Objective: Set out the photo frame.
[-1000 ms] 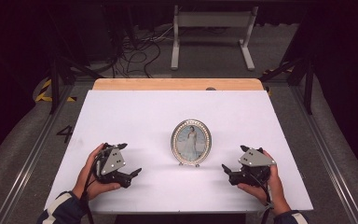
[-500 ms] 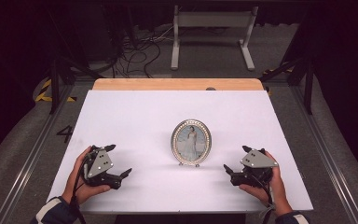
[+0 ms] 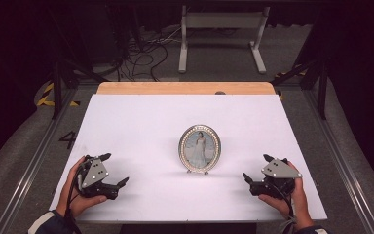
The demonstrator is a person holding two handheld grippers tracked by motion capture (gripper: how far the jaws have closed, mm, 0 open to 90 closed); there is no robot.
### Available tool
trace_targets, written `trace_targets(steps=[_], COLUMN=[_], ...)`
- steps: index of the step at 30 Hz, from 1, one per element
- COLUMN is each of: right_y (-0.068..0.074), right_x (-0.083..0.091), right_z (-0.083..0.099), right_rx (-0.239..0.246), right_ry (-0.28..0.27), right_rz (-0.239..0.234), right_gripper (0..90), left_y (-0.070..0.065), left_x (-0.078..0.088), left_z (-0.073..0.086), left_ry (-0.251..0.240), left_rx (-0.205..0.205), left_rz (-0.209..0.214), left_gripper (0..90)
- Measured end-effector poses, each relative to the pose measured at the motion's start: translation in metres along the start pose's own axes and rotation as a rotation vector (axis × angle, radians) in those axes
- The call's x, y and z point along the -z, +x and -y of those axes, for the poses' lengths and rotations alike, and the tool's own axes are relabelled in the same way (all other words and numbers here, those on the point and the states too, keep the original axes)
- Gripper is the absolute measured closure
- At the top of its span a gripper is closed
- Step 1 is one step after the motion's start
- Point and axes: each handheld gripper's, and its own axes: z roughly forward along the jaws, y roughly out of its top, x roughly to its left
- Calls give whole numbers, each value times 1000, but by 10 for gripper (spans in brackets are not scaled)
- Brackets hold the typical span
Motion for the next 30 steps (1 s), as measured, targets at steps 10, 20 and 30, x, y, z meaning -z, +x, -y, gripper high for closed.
trace_targets(steps=[10,20,30], right_y=[-10,-17,-22], right_x=[7,11,17], right_z=[11,21,35], right_rx=[-34,-67,-118], right_ry=[1,-1,-4], right_rz=[40,70,91], right_gripper=[102,102,101], left_y=[13,23,27], left_x=[11,21,30], left_z=[19,36,43], left_ry=[13,9,-5], left_rx=[58,125,161], left_rz=[-33,-49,-76], left_gripper=[59,59,59])
